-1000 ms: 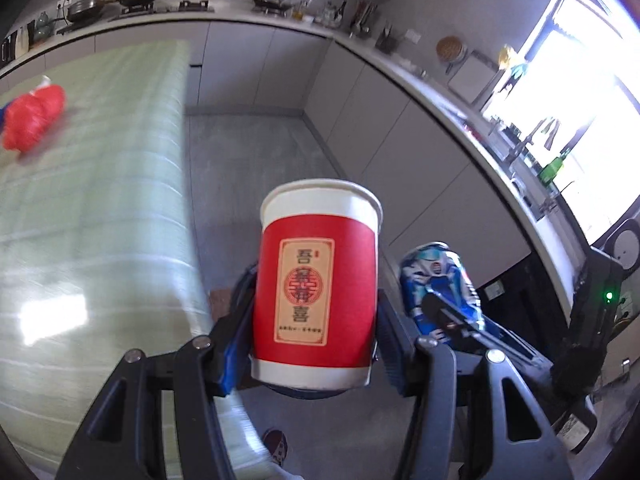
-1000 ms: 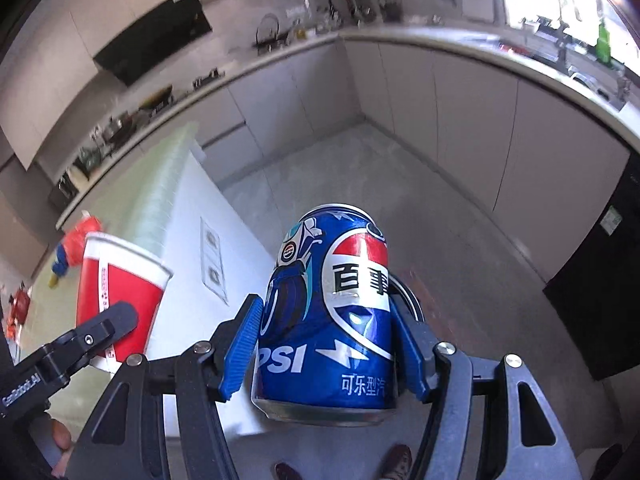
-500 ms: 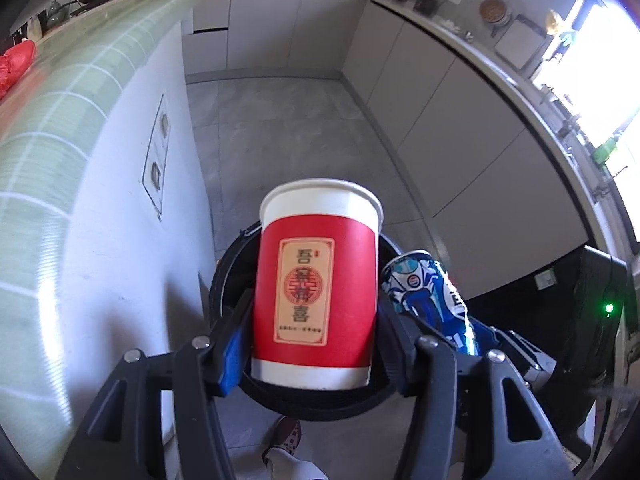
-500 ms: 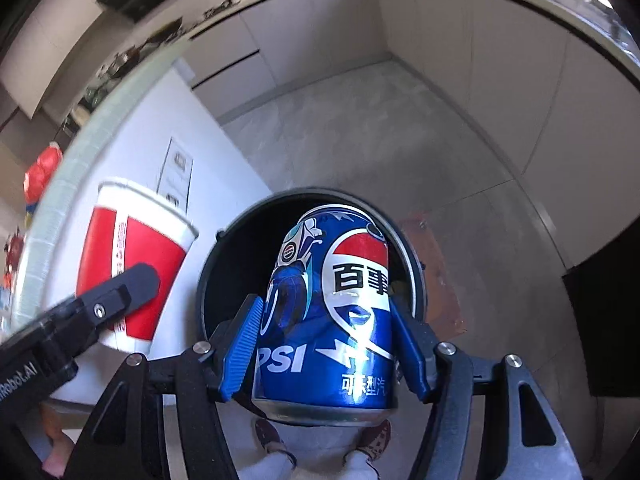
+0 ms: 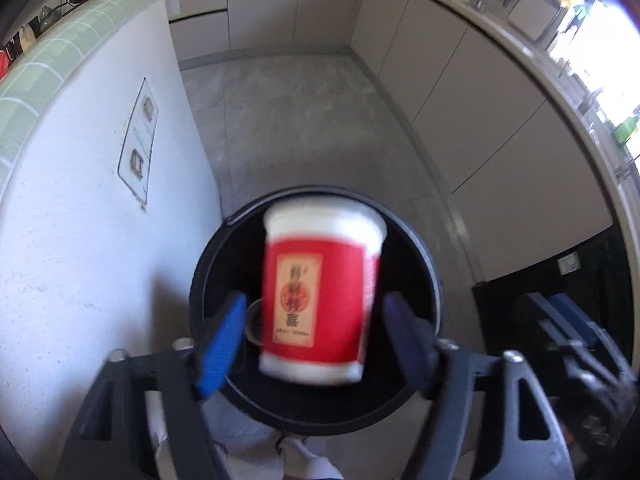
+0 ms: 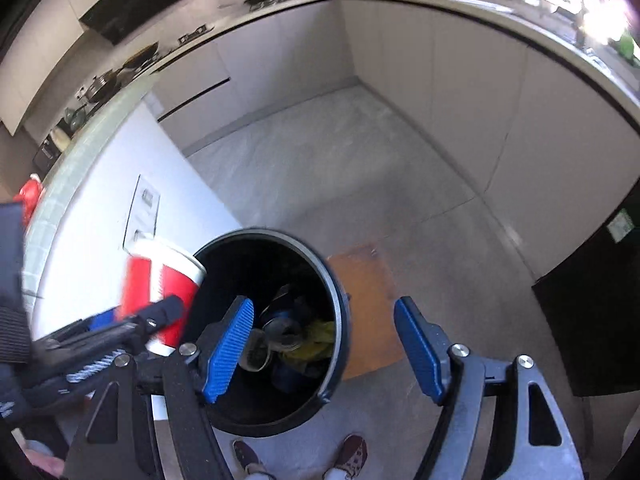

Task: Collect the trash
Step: 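Open the left tool to drop the red paper cup into the bucket, then move both open tools back over the island toward the red plastic bag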

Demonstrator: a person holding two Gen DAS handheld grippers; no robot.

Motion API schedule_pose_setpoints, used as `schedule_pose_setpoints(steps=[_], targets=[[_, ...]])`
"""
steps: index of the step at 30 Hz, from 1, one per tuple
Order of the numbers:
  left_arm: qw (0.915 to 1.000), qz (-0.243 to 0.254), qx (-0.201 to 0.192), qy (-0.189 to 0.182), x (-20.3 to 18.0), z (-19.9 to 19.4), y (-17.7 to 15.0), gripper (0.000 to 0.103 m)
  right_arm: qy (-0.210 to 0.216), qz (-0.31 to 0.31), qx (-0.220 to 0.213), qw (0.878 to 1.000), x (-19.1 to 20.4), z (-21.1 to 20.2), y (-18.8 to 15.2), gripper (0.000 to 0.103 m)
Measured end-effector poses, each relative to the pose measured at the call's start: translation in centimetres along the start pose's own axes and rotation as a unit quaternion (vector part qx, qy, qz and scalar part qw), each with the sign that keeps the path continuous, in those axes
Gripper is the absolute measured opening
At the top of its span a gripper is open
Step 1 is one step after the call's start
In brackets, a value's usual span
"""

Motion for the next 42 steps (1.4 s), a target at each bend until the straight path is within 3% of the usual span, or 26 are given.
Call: schedule_pose_setpoints(steps=[4, 8, 17, 22, 33, 38, 42], targets=[[1.0, -0.006, -0.003, 0.007, 0.2, -1.6, -0.5, 0.077, -0.004, 0.015, -0.012, 1.0, -0.9, -1.7, -0.4, 0.075], [0.9991, -0.014, -0.038, -0.009, 0.3, -5.7, -1.1, 0.077, -0.004, 0.025, -0.022, 0.999, -0.4, -3.4, -0.3, 0.075], [0.993, -0.003, -0.111, -0.041, 3.2, -16.9, -4.1, 0.077, 0.007, 0.02, -0.063, 0.998, 4.6, -8.6, 0.1, 0.075], [0.9891, -0.024, -0.143, -0.025, 9.4, -20.9, -5.1, 0.081, 0.031, 0.005, -0.088, 0.996, 10.9, -12.0, 0.4, 0.075], [0.9776, -0.122, -0.167, 0.041, 30.5, -23.4, -9.2, 0.082, 0.078, -0.091, -0.099, 0.988, 31.8, -12.9, -1.7, 0.075], [0.9722, -0.151, -0.171, 0.051, 36.2, -24.2, -10.0, 0.082, 0.096, -0.122, -0.087, 0.984, 40.5, -11.0, -3.6, 0.075], [0.9707, -0.16, -0.171, 0.053, 38.7, -24.3, -9.5, 0.082, 0.1, -0.138, -0.076, 0.982, 44.6, -10.0, -4.2, 0.075]])
Point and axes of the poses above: each gripper's, at about its wrist camera, not at the fingertips, and z roughly the way its jaws point, x to its left, y to its top, the point moved 7 cm from there along z, roughly the way its jaws point, and after that the axes turned 15 degrees about x, right-handed, at the moved point
